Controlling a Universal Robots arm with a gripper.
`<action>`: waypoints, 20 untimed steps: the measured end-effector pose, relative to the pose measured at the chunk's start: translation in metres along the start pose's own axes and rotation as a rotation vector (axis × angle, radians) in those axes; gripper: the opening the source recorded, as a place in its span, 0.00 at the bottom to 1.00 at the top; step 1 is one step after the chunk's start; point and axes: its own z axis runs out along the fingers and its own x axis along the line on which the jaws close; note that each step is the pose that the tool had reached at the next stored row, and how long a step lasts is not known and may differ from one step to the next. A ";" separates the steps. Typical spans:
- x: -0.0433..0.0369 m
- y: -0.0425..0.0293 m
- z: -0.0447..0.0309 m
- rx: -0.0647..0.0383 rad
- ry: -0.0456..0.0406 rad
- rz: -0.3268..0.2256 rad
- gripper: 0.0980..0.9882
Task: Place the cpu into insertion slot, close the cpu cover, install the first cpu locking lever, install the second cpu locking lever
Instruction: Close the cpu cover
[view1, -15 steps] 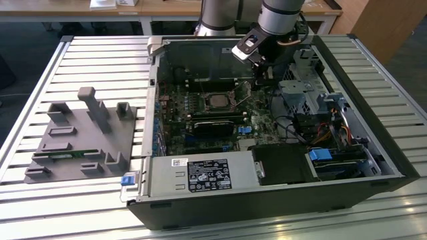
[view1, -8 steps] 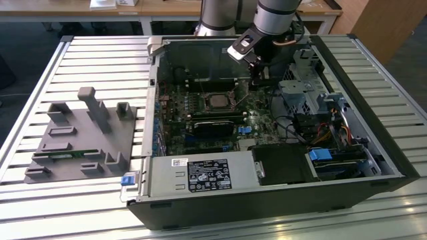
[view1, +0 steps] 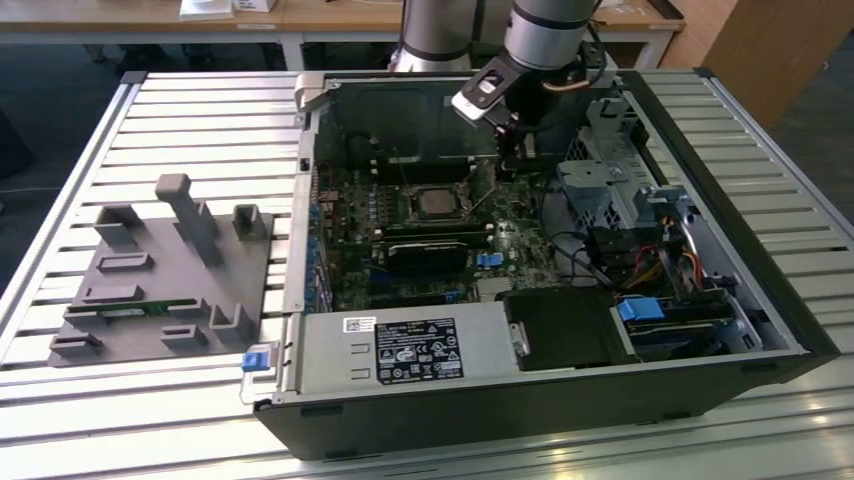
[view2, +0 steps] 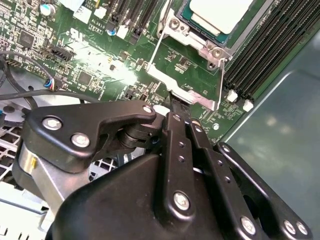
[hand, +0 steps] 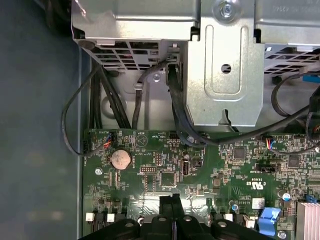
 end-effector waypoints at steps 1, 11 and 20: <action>0.0000 -0.0002 0.0000 0.000 0.0000 0.000 0.01; 0.0000 -0.0029 0.0001 0.000 0.0000 0.000 0.01; 0.0000 -0.0058 0.0002 0.000 0.0000 0.000 0.01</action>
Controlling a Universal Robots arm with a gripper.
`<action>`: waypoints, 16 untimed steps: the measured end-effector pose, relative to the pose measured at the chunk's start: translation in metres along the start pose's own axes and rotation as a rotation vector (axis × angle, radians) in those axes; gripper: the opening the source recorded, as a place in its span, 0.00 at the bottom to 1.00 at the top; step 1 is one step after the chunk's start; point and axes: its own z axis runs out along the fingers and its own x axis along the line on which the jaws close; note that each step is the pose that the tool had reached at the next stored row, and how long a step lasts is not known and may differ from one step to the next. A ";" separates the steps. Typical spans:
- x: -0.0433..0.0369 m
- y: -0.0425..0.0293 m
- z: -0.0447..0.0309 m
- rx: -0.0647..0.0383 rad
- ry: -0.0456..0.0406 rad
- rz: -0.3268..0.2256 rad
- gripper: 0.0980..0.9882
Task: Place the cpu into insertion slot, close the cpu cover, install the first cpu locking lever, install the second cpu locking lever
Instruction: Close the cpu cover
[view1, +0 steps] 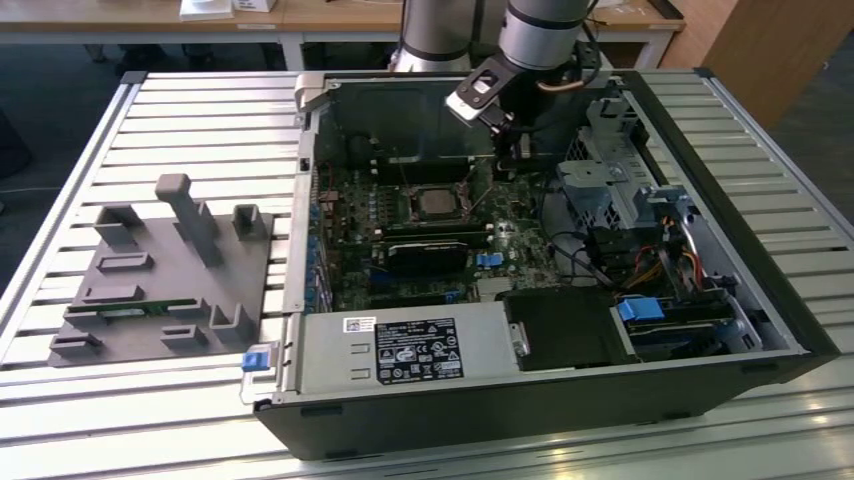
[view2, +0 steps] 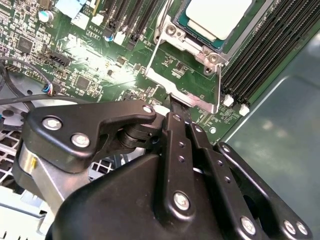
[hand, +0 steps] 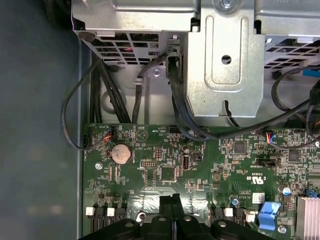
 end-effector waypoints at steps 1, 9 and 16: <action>0.0000 -0.0004 0.0000 0.000 0.0000 0.000 0.01; 0.0000 -0.0039 0.0001 0.000 0.0000 0.000 0.01; 0.0000 -0.0075 0.0002 0.000 0.0000 0.000 0.01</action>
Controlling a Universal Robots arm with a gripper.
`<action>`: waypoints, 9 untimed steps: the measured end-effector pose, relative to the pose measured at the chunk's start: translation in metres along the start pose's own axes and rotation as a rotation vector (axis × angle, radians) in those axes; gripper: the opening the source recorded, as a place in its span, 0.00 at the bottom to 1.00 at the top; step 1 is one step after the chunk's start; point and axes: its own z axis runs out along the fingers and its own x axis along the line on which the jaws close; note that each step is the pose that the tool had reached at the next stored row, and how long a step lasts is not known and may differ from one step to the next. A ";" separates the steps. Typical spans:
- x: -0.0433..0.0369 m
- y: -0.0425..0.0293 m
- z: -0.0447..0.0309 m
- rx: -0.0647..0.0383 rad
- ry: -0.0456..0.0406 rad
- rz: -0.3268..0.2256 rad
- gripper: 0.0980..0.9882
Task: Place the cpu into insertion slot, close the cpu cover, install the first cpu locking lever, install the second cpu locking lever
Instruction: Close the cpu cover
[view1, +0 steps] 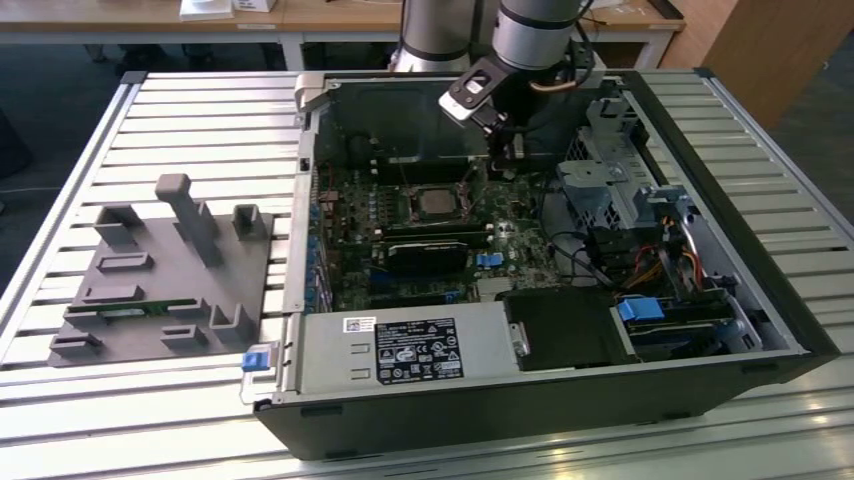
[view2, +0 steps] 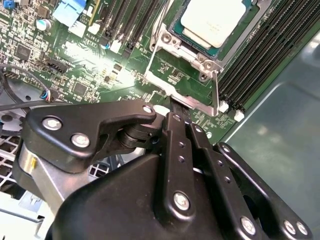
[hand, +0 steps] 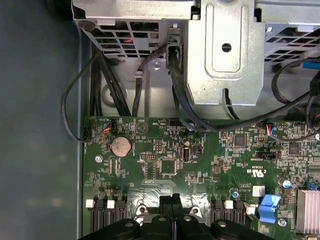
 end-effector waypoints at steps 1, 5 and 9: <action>0.0000 -0.0004 0.0000 0.000 0.0000 0.000 0.01; 0.0000 -0.0023 0.0001 0.000 0.0000 0.000 0.01; 0.0000 -0.0041 0.0001 0.000 0.0000 0.000 0.01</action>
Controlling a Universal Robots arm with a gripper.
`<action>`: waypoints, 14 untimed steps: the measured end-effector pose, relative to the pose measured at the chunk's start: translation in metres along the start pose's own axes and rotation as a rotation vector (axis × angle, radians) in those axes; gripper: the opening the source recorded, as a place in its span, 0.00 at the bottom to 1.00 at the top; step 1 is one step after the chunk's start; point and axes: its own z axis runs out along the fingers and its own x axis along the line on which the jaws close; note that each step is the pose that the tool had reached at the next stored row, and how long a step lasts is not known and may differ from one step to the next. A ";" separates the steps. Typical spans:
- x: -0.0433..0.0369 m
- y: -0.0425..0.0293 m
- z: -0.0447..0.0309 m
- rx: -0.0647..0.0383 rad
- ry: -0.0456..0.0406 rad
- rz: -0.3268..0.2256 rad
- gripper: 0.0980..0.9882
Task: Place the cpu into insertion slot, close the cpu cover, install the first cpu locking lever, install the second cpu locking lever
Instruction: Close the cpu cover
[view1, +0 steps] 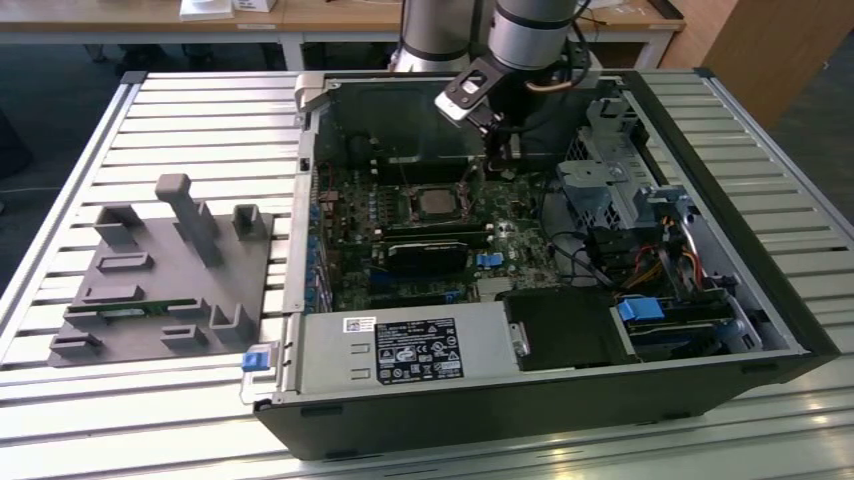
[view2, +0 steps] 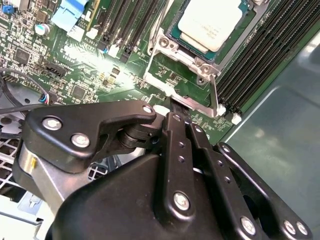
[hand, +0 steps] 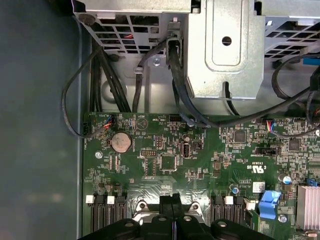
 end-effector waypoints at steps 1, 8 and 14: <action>0.0000 -0.0004 0.0000 0.000 0.0000 0.000 0.01; 0.0000 -0.0051 0.0001 0.000 0.0000 0.000 0.01; 0.0000 -0.0087 0.0002 0.000 0.0001 0.000 0.01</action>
